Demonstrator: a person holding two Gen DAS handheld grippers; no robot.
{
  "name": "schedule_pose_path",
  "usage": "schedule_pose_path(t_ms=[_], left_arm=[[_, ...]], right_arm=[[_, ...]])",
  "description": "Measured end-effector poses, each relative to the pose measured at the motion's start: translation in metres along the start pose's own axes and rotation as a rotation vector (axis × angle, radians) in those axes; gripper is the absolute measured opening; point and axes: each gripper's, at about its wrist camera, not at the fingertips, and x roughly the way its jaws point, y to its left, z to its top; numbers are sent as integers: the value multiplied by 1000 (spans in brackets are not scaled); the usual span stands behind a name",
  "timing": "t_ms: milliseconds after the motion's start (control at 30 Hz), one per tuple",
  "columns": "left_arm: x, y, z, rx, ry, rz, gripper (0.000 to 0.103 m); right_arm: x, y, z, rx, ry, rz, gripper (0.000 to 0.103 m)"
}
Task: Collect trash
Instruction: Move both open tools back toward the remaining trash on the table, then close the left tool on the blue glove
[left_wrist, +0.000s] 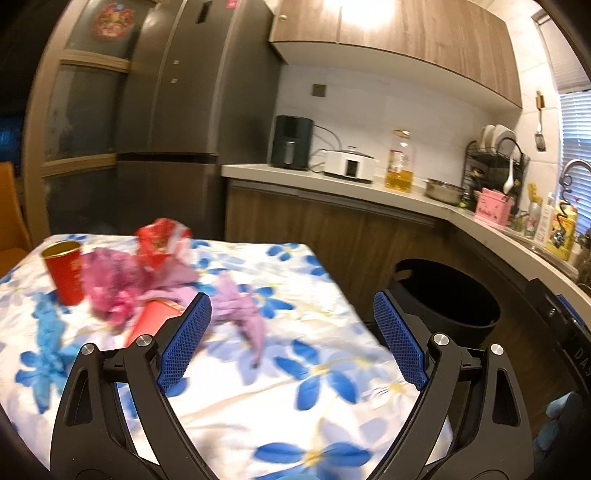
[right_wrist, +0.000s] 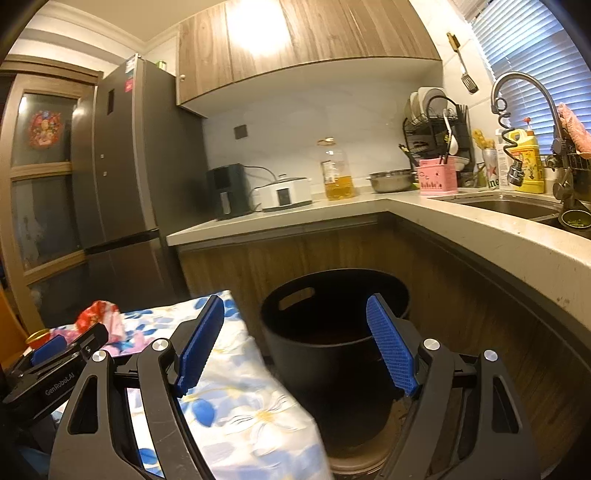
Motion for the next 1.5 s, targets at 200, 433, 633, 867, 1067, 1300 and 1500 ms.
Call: schedule_pose_path(t_ms=[200,433,633,867,1067,1300,1500], left_arm=[[-25,39,-11,-2,-22,99,88],[-46,100,-26,-39,-34,253,88],[-54,154,-37,-106,-22,373,88],[-57,187,-48,-145,-2,418,88],[-52,208,-54,-183,35,402,83],[-42,219,-48,-192,68,379,76],[-33,205,-35,-105,40,331,74]], right_arm=[[-11,32,-14,-5,13,52,78],[-16,75,-32,-31,44,136,78],[-13,111,-49,-51,84,211,78],[-6,145,-64,-83,121,276,78],[0,166,-74,-93,147,312,77],[11,182,-77,-94,164,327,78],[17,192,-82,-98,179,337,77]])
